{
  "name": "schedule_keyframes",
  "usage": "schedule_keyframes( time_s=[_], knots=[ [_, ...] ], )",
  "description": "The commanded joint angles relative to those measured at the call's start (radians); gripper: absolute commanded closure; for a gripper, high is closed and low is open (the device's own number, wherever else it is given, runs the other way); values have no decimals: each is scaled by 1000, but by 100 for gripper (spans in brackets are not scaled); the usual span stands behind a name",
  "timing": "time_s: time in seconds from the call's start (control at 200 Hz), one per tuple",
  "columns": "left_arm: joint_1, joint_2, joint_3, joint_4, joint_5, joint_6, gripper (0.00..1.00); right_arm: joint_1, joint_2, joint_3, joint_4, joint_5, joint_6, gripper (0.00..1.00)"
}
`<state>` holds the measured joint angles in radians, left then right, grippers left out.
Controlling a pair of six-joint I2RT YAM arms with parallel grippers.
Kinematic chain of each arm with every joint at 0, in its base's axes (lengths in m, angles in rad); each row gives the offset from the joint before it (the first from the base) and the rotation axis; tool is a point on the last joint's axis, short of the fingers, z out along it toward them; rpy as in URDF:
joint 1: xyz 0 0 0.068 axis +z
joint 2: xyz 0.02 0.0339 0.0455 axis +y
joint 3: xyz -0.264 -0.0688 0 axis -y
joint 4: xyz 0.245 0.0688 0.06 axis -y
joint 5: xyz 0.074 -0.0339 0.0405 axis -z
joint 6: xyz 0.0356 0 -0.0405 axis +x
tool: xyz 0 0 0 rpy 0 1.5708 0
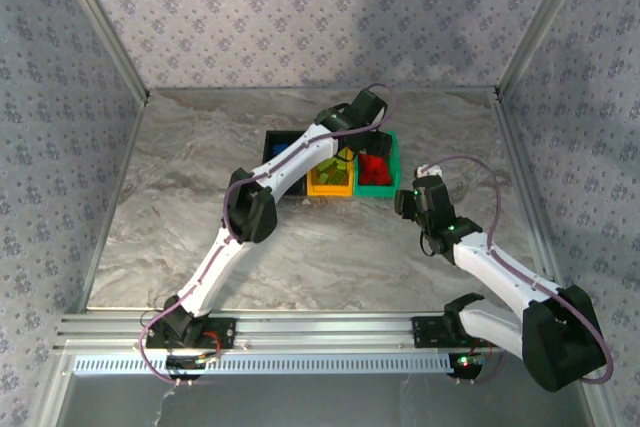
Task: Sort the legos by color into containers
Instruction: Place the lego in the container, then reset both arms
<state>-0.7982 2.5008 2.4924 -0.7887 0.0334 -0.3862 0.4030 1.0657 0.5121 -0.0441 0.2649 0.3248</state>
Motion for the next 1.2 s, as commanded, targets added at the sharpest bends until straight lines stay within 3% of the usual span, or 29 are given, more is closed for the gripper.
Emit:
schedule_keyframes(
  time_s=[0.0,0.05,0.15,0.485,0.715,0.96,1.104,1.194],
  knots=[
    [-6,-46,26,-19,-1,7,36,-9,-16,-11,4,-4,14,41],
    [-10,-81,-9,-3,-11,16,30,-8,-15,-11,5,-4,14,41],
    [-24,-189,-146,85,-39,38,29,-7,-13,-11,6,-2,14,41],
    [-36,-707,-917,523,-213,66,28,-12,-16,-12,0,12,16,41],
    [-3,-1006,-1287,576,-361,66,29,-24,-28,-17,-9,45,8,41],
    [100,-1259,-1578,563,-442,18,25,-48,-71,-17,-28,44,3,41],
    [232,-1361,-1714,549,-417,-17,22,-70,-136,27,-100,75,-4,38],
    [319,-1405,-1774,545,-405,-32,18,-95,-189,54,-136,83,-7,30]
  ],
)
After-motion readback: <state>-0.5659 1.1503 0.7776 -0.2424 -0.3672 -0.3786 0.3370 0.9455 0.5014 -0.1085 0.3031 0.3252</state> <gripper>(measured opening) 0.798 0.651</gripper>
